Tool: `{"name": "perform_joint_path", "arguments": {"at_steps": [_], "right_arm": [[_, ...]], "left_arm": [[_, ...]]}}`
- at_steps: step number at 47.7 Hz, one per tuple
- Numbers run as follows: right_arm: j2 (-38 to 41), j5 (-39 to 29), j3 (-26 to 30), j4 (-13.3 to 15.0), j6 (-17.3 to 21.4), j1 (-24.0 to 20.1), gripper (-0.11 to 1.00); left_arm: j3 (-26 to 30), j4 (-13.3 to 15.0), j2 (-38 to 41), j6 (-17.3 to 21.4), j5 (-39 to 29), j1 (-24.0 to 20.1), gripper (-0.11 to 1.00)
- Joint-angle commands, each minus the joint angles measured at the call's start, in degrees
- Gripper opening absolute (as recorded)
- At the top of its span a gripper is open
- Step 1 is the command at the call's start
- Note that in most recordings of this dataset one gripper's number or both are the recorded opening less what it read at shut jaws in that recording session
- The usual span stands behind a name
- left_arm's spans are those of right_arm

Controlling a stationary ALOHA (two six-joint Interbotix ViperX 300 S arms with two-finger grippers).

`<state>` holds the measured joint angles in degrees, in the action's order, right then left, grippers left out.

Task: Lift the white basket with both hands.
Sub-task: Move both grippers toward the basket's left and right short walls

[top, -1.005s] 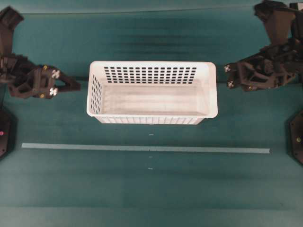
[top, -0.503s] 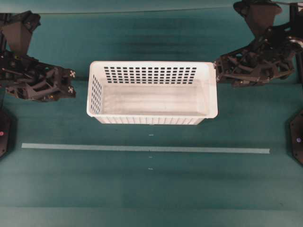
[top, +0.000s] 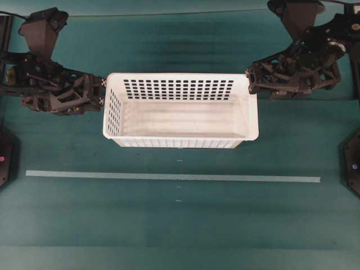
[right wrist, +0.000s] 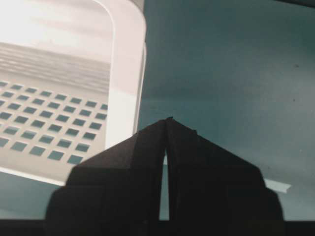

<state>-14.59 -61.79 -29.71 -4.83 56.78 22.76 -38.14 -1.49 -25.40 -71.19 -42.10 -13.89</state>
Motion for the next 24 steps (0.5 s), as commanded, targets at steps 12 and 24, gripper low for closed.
{"name": "perform_joint_path", "arguments": {"at_steps": [12,24], "right_arm": [[-0.18,3.78,0.35,-0.62,0.09,-0.62,0.40],[0.79,4.75,0.70,-0.62,0.70,-0.53,0.96]], "left_arm": [[1.41,-0.26,-0.18,1.93,1.49,-0.09,0.09],[1.23,-0.26,0.09,2.02,2.55,-0.09,0.73]]}}
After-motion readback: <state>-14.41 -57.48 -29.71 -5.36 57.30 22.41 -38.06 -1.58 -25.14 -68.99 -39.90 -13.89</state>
